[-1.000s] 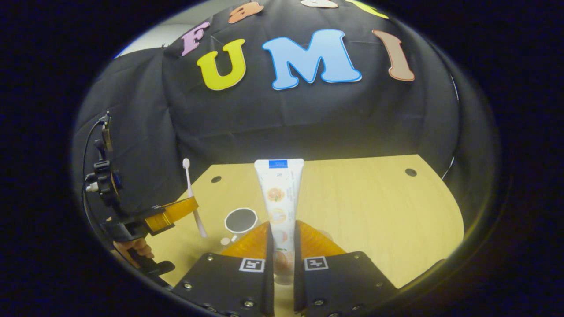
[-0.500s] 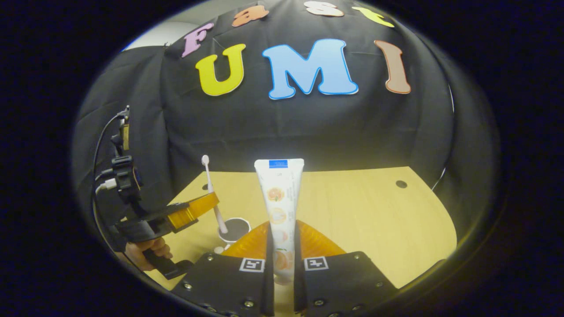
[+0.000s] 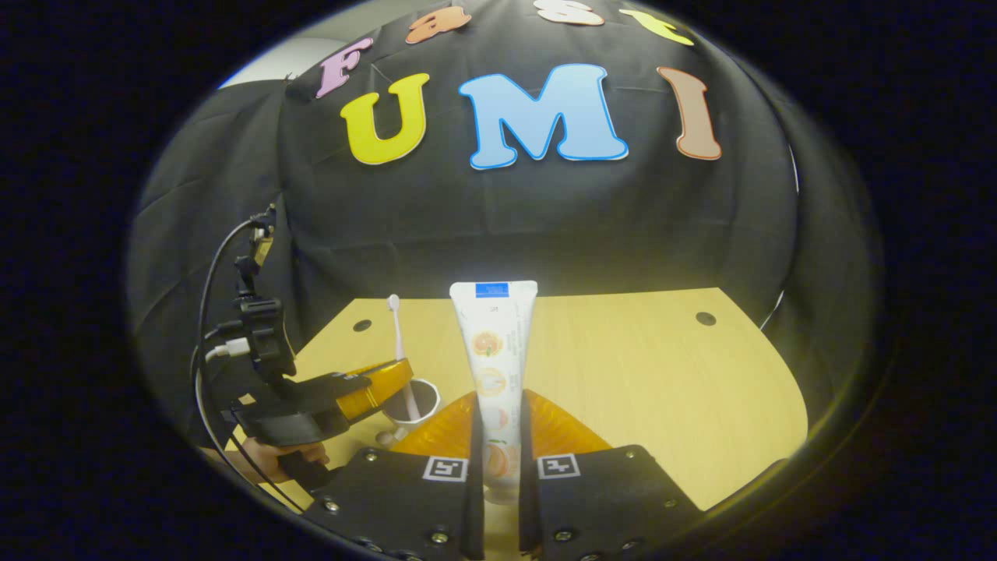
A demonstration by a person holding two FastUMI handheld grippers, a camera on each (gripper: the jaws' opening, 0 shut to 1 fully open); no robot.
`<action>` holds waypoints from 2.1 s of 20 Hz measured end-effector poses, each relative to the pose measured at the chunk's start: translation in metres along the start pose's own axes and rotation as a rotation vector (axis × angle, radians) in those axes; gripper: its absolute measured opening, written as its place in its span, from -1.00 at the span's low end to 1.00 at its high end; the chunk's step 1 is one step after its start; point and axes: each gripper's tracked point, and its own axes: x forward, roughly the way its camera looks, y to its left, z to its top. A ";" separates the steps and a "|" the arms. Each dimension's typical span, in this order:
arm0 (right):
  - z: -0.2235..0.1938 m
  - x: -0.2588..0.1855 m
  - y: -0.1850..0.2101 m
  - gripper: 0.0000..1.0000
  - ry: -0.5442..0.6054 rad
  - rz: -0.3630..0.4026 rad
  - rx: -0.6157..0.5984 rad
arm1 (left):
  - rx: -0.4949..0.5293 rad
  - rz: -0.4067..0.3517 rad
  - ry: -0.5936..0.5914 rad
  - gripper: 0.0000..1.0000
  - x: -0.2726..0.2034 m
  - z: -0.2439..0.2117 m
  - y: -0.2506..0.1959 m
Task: Put the toothbrush and toothpaste on the desktop into the cup, then pick up the cup and place it on the coaster on the desktop.
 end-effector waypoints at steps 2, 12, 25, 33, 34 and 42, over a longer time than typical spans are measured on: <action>0.000 0.000 0.001 -0.65 0.002 0.004 0.002 | -0.008 0.009 0.043 -0.74 -0.002 -0.010 0.004; -0.011 0.009 0.011 -0.65 0.034 0.037 -0.006 | -0.037 0.006 0.074 -0.06 -0.029 -0.013 -0.001; 0.020 0.059 0.068 -0.65 -0.049 0.180 0.012 | -0.059 0.038 0.100 0.75 -0.085 -0.018 0.019; 0.026 0.108 0.112 -0.65 -0.108 0.253 -0.022 | -0.091 0.015 0.111 0.74 -0.123 -0.033 0.022; 0.021 0.116 0.115 -0.65 -0.102 0.252 -0.037 | -0.097 0.013 0.117 0.74 -0.127 -0.037 0.022; -0.008 0.148 0.122 -0.59 -0.055 0.225 -0.117 | -0.141 0.007 0.171 0.65 -0.144 -0.062 0.027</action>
